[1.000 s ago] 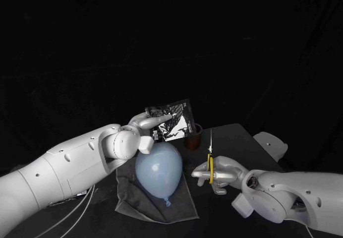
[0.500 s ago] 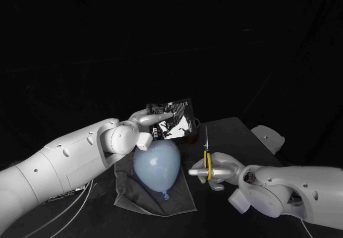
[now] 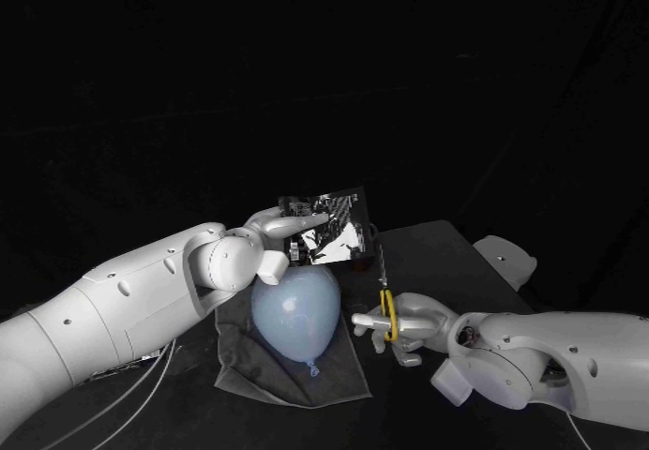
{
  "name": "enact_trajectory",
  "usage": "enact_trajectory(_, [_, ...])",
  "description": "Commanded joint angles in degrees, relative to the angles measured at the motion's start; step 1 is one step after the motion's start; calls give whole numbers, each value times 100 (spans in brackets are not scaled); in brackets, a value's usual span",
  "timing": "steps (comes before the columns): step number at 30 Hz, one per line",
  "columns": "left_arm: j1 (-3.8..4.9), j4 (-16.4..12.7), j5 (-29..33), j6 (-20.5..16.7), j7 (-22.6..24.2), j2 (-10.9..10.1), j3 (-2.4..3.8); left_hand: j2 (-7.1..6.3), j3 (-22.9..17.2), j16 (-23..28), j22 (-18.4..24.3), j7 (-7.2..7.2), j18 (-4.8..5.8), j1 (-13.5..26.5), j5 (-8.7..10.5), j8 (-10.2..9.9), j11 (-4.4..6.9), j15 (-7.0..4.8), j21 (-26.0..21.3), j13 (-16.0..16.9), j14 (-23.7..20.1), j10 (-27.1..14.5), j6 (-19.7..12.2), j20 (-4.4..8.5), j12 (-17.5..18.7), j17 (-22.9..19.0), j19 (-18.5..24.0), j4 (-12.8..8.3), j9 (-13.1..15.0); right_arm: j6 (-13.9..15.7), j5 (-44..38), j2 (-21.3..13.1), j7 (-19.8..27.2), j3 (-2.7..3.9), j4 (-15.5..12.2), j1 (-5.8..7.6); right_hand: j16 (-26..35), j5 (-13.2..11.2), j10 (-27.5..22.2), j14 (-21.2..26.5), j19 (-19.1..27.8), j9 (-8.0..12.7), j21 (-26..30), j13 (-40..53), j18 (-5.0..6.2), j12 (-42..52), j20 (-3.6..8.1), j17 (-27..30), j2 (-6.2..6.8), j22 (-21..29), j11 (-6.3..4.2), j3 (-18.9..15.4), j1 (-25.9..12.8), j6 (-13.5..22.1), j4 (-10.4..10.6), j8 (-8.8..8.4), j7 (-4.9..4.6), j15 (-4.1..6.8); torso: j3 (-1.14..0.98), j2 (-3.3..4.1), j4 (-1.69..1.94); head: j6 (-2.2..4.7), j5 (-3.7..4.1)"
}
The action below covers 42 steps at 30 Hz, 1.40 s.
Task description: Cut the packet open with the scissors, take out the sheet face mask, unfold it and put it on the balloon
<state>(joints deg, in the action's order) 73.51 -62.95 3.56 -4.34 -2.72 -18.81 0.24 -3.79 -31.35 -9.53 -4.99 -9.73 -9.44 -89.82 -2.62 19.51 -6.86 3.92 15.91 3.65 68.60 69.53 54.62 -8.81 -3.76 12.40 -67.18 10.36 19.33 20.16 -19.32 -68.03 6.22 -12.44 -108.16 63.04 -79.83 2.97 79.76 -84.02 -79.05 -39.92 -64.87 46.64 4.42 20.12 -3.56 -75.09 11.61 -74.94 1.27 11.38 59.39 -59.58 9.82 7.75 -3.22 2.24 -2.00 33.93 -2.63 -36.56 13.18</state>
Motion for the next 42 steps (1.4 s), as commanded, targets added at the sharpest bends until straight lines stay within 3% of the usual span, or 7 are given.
enact_trajectory(1, [10, -6, -8, 133, 5, 23, 9, 45, -39, -21, -5, -3, -110, 35, -21, 19, 18, -4, 23, -1, 40, -11, -27, 2, 25, 8, -46, 8, 602, -82, -225, 7, -164, 3, -26, -3, 26, -23, 197, -271, 6, -3, 47, -7, 50, -36, -60, -8, -35, -766, 92, -213, 8, 1096, 100, -31, -413, -43, -1, 0, 2, -7, 1])
enact_trajectory(9, [10, 30, 12, 114, 20, 29, 9, 45, -44, -21, -4, -3, -110, 39, -21, 19, 19, -5, 24, -1, 42, -13, -29, 3, 25, 10, -51, 5, 604, -204, -329, -13, -268, 3, -68, -3, 184, -13, -118, -159, 138, -14, 282, -187, 95, -412, -148, 199, -342, -728, 174, -1555, 589, 1373, 681, -88, -491, -126, 1, 5, 2, -42, -18])
enact_trajectory(14, [10, 66, 24, 100, 23, 31, 10, 45, -51, -20, -4, -3, -110, 46, -20, 20, 19, -6, 26, -1, 44, -15, -32, 6, 25, 12, -59, 2, 608, -325, -416, -19, -349, 3, -108, -3, 584, -8, -1214, 99, 341, 89, 602, -917, 141, -1453, -267, 717, -257, -658, 348, -2153, 663, 1847, 717, -231, -620, -271, 4, 4, 8, -49, -30])
enact_trajectory(28, [8, 183, 197, 34, 40, 30, 12, 45, -61, -19, -3, -2, -109, 54, -21, 22, 19, -8, 28, -1, 45, -17, -33, 9, 24, 14, -68, -4, 614, -360, -461, -46, -335, 3, -184, -2, 416, -13, -1656, 52, 258, 154, 367, -1944, 117, -1655, -339, 602, -328, -750, 409, -2174, 699, 1938, 712, -19, -670, -324, 6, 6, 6, -69, -57])
enact_trajectory(33, [7, 215, 256, -1, 44, 19, 13, 45, -61, -19, -3, -2, -109, 54, -21, 22, 19, -8, 28, -1, 45, -17, -33, 9, 24, 14, -68, -4, 614, -320, -426, -47, -284, 3, -209, -2, 287, -17, -1385, -11, 153, 171, 130, -2186, 79, -1604, -337, 474, -531, -813, 394, -2154, 778, 1695, 692, 164, -641, -313, 2, 8, 7, -65, -54])
enact_trajectory(36, [7, 228, 276, -14, 47, 12, 13, 45, -61, -19, -3, -2, -109, 54, -21, 22, 19, -8, 28, -1, 45, -17, -33, 9, 24, 14, -68, -4, 614, -245, -325, -46, -229, 3, -211, -2, 191, -29, -989, -70, 53, 121, -80, -2230, 44, -1476, -327, 370, -702, -865, 371, -2169, 891, 1130, 660, 450, -627, -306, 1, 6, 9, -65, -58])
enact_trajectory(42, [7, 254, 337, -22, 67, -9, 14, 46, -70, -17, -1, -1, -108, 61, -21, 23, 19, -8, 28, -1, 44, -21, -35, 11, 25, 16, -73, -8, 619, -72, -129, -53, -167, 4, -197, -2, 11, 7, 103, -205, -151, 64, -516, -2106, -23, -1079, -107, 149, -1025, -964, 10, -2311, 1430, 190, 502, 884, -243, -21, 8, 6, 8, -62, -61])
